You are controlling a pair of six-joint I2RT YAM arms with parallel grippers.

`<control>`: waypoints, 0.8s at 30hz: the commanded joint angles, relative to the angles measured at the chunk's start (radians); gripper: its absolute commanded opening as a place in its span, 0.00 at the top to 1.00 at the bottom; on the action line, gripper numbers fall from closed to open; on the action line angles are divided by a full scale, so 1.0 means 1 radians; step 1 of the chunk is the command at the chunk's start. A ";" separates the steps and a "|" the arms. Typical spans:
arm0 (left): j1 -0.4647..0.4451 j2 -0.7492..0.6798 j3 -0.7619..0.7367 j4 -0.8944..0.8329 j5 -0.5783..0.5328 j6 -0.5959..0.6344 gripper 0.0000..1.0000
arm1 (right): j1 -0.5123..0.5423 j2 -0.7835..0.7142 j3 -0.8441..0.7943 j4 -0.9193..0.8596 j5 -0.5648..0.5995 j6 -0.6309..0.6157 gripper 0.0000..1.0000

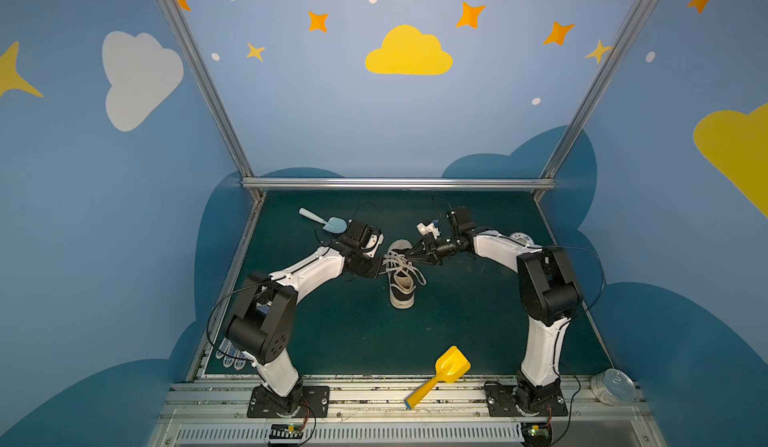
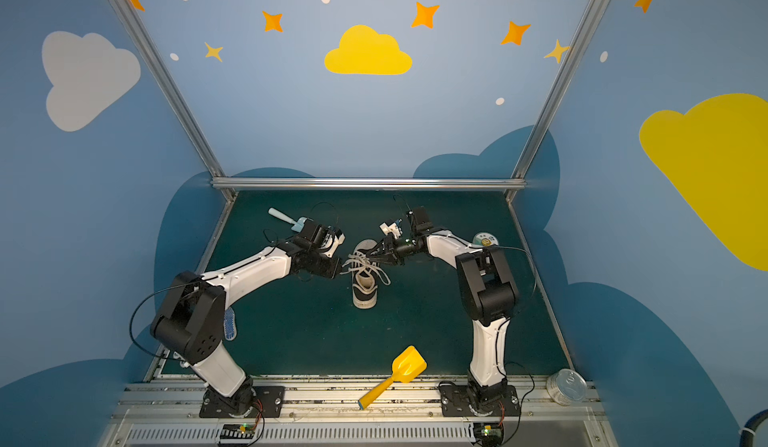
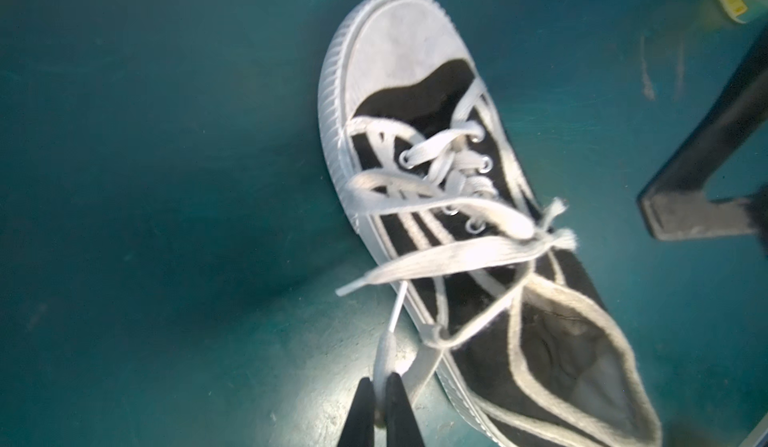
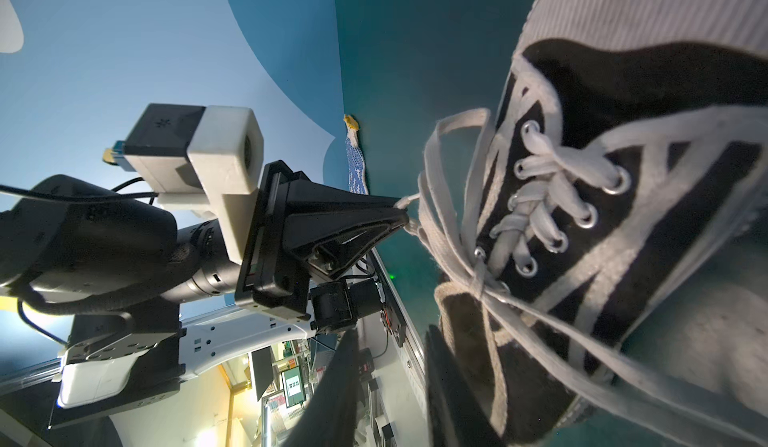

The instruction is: Tie the shoes

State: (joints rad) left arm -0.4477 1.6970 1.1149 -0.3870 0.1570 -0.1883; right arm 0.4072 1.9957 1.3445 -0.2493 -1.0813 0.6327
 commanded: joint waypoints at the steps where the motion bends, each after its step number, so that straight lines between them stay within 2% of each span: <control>1: 0.030 -0.045 -0.041 0.042 0.015 -0.061 0.90 | -0.001 0.021 0.057 -0.046 0.005 -0.032 0.71; 6: 0.063 -0.058 -0.090 0.105 0.050 -0.120 0.86 | -0.001 0.030 0.094 -0.119 0.021 -0.084 0.69; 10: 0.071 -0.027 -0.080 0.113 0.113 -0.147 0.86 | 0.006 0.047 0.179 -0.290 0.080 -0.212 0.65; 14: 0.071 0.007 -0.077 0.121 0.172 -0.185 0.88 | 0.032 0.090 0.341 -0.584 0.257 -0.442 0.60; 17: 0.071 0.009 -0.098 0.145 0.190 -0.222 0.88 | 0.066 0.121 0.443 -0.723 0.393 -0.585 0.56; 19: 0.072 0.005 -0.109 0.155 0.194 -0.240 0.88 | 0.087 0.134 0.484 -0.770 0.460 -0.653 0.55; 24: 0.070 -0.001 -0.136 0.177 0.199 -0.281 0.88 | 0.124 0.146 0.528 -0.788 0.522 -0.766 0.51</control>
State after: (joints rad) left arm -0.3782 1.6978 0.9951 -0.2340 0.3286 -0.4301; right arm 0.5144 2.1212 1.8454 -0.9474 -0.6506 -0.0013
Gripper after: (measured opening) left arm 0.122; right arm 0.482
